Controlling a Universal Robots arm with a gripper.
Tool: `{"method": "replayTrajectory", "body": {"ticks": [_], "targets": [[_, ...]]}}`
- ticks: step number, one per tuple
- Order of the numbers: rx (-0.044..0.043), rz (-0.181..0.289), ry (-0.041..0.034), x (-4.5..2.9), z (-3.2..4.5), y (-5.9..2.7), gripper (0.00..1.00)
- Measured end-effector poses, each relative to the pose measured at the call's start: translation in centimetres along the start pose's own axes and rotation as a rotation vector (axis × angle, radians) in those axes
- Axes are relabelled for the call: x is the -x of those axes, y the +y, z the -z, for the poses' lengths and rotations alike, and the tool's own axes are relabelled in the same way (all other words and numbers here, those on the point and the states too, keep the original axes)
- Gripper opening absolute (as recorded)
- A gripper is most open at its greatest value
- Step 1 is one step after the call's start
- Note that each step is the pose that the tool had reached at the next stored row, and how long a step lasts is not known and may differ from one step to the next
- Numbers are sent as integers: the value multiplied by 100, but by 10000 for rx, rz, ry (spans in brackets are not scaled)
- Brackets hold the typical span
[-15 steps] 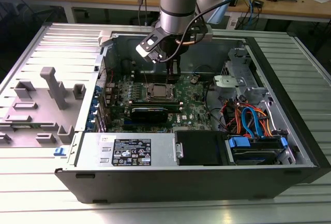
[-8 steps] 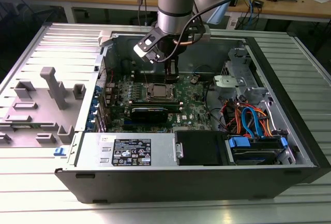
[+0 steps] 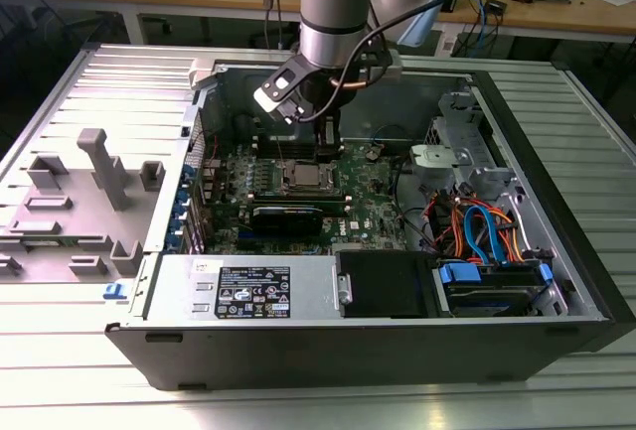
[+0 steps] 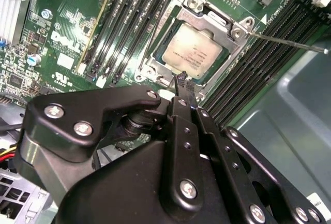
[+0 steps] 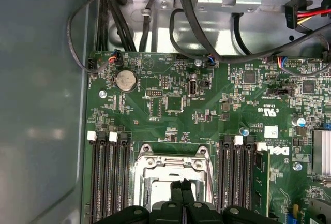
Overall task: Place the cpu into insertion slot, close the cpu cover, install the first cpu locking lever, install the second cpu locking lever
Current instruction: 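Close the cpu cover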
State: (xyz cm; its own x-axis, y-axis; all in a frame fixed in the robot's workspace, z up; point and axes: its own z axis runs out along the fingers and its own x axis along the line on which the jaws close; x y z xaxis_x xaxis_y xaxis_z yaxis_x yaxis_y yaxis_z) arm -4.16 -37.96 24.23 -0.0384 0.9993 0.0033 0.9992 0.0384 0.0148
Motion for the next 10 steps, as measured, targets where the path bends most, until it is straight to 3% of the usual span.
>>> {"method": "replayTrajectory", "body": {"ticks": [5,7,10], "targets": [[1,1,0,2,-12,-43,11],[1,1,1,0,-15,-105,11],[0,2,-1,0,-14,-111,11]]}}
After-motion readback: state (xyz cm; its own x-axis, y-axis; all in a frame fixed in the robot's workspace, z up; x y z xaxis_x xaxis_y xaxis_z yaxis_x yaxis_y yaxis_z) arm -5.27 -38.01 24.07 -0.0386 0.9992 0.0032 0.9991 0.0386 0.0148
